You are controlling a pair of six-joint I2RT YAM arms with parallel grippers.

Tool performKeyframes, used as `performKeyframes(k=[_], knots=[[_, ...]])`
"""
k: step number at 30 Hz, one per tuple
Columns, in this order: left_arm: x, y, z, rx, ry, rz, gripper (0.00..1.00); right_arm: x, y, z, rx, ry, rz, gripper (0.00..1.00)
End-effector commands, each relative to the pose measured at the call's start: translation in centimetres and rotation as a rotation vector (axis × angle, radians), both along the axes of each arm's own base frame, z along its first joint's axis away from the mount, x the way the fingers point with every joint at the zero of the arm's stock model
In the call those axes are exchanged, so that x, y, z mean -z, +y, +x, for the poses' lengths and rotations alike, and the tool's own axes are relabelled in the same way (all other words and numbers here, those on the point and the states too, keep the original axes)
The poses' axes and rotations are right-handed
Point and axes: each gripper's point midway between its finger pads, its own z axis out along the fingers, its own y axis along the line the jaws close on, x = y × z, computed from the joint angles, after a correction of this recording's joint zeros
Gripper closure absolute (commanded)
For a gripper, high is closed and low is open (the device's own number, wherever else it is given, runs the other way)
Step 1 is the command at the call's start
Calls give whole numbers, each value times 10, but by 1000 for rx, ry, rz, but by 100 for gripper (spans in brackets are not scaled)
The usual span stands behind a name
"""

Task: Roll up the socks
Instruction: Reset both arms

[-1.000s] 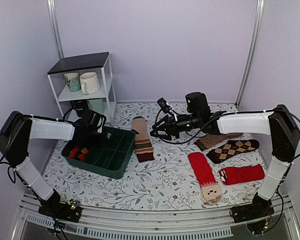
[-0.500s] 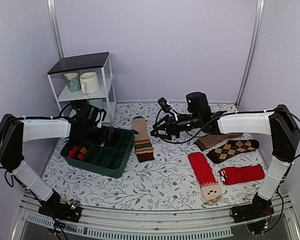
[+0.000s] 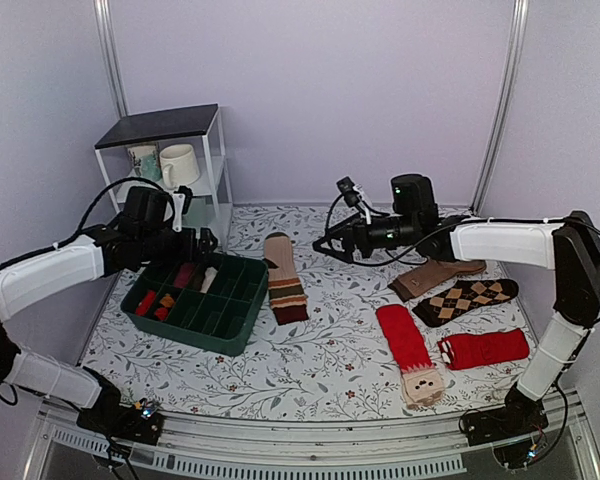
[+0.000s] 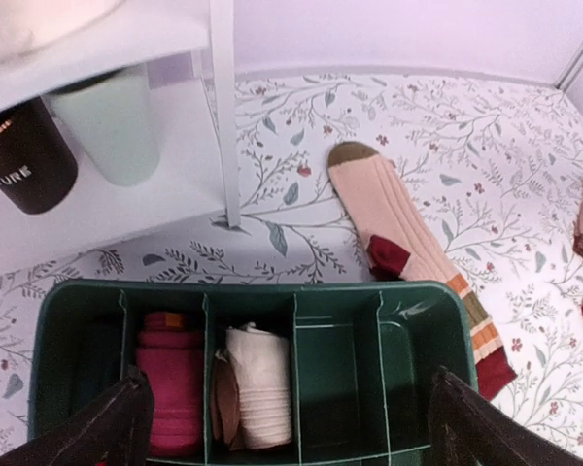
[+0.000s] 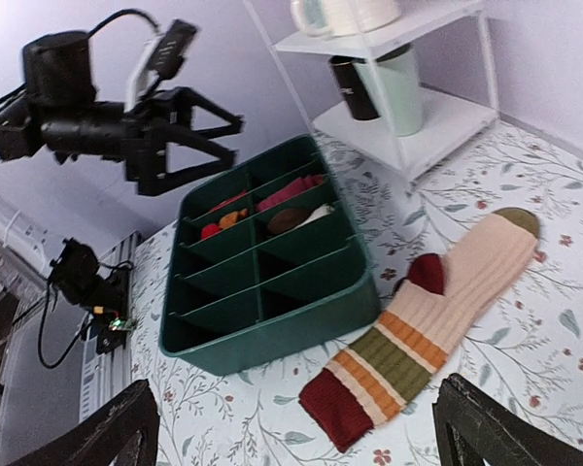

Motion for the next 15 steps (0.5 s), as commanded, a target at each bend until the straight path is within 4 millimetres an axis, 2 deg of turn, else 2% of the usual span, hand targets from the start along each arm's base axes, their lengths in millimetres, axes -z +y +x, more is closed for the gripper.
performKeyframes(k=[1,2,4,8,12,15], knots=[[-32,12,-1,-16,-123,33,0,-4,-39,34,287,82,-34,0],[-33,16,-4,-20,-147,48,0,6,-51,46,394,93,-81,0],[-34,22,-8,-27,-187,60,1,22,-75,58,553,121,-150,0],[-35,26,-16,-22,-244,48,1,44,-116,66,773,135,-262,0],[-40,25,-21,0,-303,32,0,53,-137,65,844,102,-347,0],[-39,26,-23,7,-321,40,1,61,-143,64,857,94,-393,0]])
